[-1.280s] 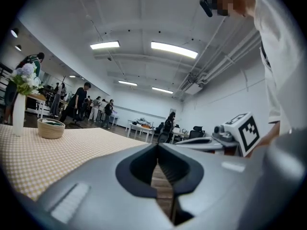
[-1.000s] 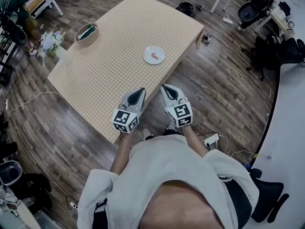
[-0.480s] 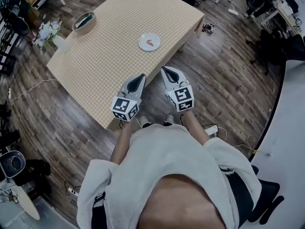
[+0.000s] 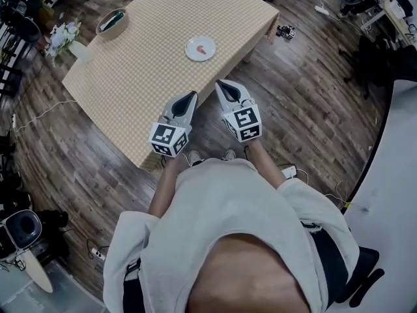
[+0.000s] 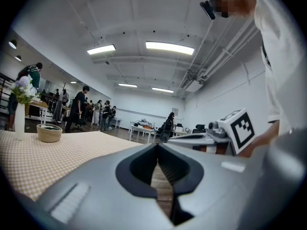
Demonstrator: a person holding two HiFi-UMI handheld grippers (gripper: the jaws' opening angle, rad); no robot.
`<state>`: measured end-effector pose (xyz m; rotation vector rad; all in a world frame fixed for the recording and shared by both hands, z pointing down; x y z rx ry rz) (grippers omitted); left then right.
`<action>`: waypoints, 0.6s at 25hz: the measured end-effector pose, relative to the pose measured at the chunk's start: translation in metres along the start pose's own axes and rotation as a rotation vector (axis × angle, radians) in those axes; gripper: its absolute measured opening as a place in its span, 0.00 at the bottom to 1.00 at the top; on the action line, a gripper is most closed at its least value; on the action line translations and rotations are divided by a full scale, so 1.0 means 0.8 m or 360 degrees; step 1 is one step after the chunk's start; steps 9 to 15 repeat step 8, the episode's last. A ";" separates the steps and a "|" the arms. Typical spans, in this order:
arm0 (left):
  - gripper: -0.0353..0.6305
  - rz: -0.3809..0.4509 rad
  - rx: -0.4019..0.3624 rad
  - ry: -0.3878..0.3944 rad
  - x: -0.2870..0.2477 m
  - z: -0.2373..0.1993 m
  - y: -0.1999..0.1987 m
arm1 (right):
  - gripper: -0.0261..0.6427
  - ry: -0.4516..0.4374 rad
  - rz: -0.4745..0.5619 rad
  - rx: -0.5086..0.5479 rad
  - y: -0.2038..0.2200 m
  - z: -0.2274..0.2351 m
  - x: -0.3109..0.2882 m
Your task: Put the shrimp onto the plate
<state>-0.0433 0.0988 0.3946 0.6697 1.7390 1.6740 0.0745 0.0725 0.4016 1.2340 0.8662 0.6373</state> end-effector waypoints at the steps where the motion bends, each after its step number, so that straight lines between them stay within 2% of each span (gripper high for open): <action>1: 0.07 -0.0001 0.0000 -0.0001 -0.001 -0.001 0.000 | 0.03 -0.0002 -0.0007 0.0001 0.001 0.000 -0.001; 15: 0.07 0.0004 -0.0019 -0.0001 -0.012 -0.004 -0.003 | 0.03 -0.0006 -0.0005 0.0033 0.001 0.005 -0.005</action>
Point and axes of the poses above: the fingertips, and each gripper's own axes: x backward along the fingers, z to its right, y out of its underside, the point moved 4 cm from there along x, backward along the fingers, and after that the axes turned 9 degrees about -x, right-handed, at the moved point
